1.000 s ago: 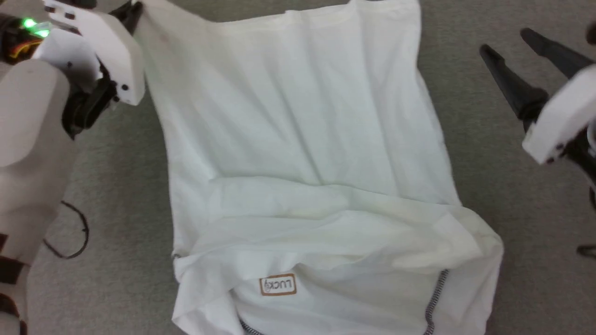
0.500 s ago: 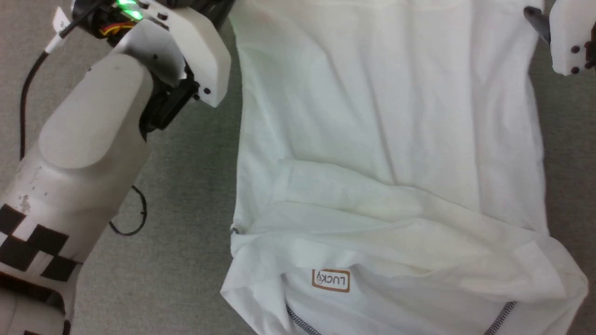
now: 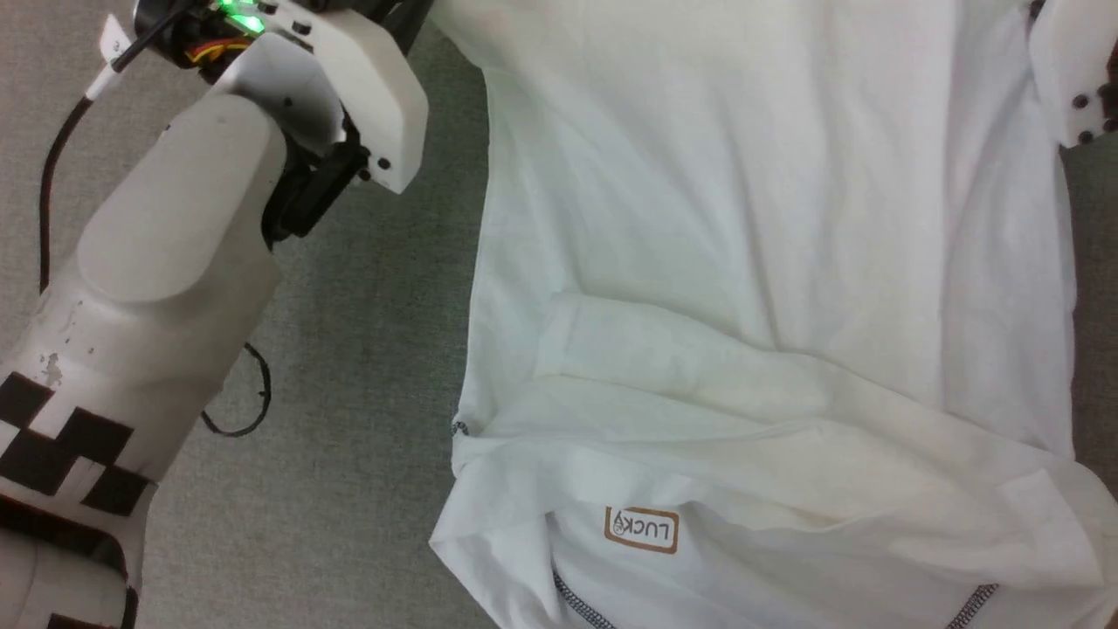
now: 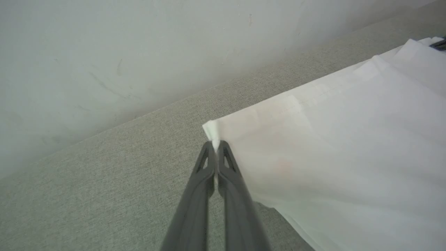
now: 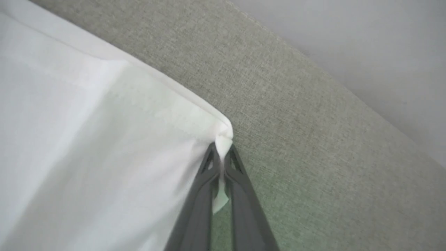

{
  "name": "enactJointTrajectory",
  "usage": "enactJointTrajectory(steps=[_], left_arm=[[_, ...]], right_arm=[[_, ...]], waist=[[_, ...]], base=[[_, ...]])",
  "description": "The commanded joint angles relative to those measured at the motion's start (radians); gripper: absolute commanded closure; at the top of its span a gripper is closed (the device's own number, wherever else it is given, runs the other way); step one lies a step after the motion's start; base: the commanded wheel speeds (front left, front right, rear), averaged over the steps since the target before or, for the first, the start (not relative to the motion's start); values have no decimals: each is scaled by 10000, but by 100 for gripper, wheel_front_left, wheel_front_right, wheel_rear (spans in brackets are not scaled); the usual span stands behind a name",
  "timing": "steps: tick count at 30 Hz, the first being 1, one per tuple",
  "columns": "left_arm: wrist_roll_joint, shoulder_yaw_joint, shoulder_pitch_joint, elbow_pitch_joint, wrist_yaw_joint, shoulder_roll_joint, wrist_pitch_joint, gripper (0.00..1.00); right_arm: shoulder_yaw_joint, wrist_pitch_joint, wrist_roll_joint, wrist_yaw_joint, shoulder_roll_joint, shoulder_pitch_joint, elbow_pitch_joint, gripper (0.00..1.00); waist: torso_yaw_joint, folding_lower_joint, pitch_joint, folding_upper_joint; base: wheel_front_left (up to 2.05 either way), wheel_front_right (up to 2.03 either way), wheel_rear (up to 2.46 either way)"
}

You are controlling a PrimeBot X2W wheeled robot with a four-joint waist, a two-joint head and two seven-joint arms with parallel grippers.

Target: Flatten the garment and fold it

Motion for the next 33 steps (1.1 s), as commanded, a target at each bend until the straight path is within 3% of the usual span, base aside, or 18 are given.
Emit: enactJointTrajectory(steps=[1,13,22,28,33], left_arm=[[39,39,-221,189,-63,41,-181,100],[290,276,-344,1673,220,180,-1708,100],[292,161,127,2195,140,178,-2437,100],[141,-40,1441,1391,97,700,-2528,100],[-79,-282,3216,-491,506,1561,-1936,100]], right_arm=[[411,-411,-10,-23,-321,424,393,100],[1421,-4683,20,-23,-720,-611,1001,100],[1874,-6579,816,-23,-734,-107,1352,100],[2252,-7265,1585,-23,-1058,1151,788,100],[2260,-7321,2362,-23,-1618,2663,-402,100]], waist=[[-216,1,-194,0],[-1154,1,-1453,0],[-1264,1,-2500,0],[-1252,1,-3633,0],[-1143,1,-4585,0]], base=[[0,0,0],[0,0,0],[0,0,0],[0,0,0],[0,0,0]])
